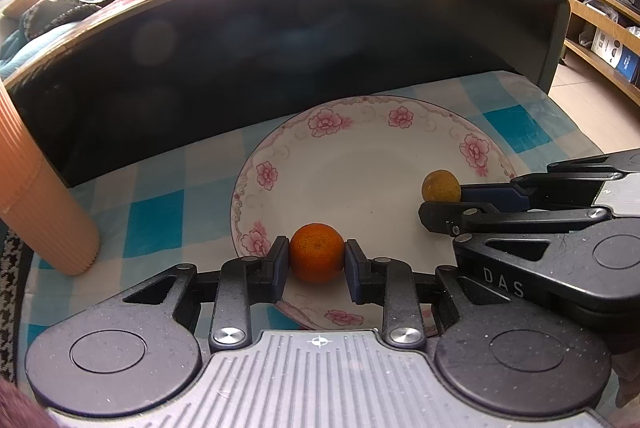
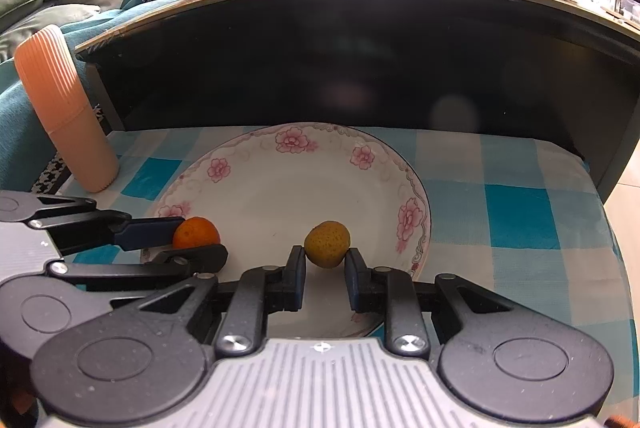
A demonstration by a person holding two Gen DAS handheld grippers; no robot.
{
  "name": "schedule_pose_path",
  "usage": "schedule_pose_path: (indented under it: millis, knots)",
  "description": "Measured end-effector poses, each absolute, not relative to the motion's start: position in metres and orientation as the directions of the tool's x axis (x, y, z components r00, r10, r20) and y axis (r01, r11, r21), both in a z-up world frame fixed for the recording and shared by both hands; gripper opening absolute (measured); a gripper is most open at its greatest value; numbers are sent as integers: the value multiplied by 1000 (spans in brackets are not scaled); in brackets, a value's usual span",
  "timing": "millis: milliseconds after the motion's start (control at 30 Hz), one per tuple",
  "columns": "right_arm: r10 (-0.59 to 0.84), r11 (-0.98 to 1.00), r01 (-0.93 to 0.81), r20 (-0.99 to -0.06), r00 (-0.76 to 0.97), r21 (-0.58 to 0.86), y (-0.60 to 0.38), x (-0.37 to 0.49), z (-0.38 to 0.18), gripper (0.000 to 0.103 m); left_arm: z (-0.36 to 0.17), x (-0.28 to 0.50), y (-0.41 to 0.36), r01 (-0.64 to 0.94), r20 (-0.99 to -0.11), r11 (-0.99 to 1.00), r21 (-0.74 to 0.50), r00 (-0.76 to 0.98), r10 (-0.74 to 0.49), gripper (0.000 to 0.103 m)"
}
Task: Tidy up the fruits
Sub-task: 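Carry the orange and yellow fruit in both tools over the white bowl, then open the left tool to drop the orange while the right releases the yellow fruit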
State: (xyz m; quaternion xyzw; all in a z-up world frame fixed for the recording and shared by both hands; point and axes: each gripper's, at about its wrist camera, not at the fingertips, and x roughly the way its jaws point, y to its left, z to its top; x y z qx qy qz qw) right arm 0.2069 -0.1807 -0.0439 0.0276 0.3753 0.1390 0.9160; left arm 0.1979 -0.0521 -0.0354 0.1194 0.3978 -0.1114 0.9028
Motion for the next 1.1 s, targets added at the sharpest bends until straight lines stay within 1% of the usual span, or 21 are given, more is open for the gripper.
schedule_pose_path:
  millis: [433, 667, 900, 1033, 1100]
  knots:
    - [250, 966, -221, -691, 678, 133, -179, 206, -42, 38, -35, 197, -54, 296, -744, 946, 134, 660, -101, 40]
    - [224, 972, -205, -685, 693, 111, -179, 203, -36, 38, -29, 192, -54, 287, -732, 948, 139, 674, -97, 51]
    - [214, 975, -197, -683, 698, 104, -181, 199, -33, 38, -26, 189, -53, 281, -725, 948, 147, 682, -90, 55]
    - [211, 975, -197, -681, 701, 100, -181, 198, -31, 38, -24, 188, -49, 271, -724, 952, 143, 684, -86, 60]
    - [211, 975, -198, -680, 702, 98, -180, 197, -30, 39, -23, 187, -48, 269, -724, 953, 141, 684, -85, 61]
